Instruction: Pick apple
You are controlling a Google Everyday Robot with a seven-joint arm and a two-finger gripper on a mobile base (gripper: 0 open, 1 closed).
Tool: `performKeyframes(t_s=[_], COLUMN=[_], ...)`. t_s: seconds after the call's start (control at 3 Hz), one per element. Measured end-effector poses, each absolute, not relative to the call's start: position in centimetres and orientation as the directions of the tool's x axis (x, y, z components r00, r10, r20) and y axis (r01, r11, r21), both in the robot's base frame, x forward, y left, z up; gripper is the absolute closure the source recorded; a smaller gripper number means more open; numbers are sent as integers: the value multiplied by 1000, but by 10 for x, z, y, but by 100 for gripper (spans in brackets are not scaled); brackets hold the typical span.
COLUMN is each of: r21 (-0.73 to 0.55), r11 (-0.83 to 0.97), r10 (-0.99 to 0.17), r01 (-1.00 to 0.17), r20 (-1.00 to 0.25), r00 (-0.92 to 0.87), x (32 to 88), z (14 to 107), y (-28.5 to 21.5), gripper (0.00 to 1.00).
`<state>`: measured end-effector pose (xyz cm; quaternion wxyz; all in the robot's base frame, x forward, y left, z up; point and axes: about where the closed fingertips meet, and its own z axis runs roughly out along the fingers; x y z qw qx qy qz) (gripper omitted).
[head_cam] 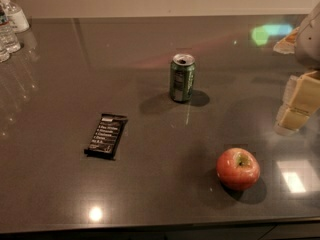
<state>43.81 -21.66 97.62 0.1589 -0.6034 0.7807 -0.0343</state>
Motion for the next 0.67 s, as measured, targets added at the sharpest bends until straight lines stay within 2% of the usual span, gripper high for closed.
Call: performKeyframes(t_s=[0.67], r21=[-230], r11=[234], r10=[-955], r01=[-945], r20=[-238], r00=[-179], x=[429], z=[971], y=[-213], gripper=[0])
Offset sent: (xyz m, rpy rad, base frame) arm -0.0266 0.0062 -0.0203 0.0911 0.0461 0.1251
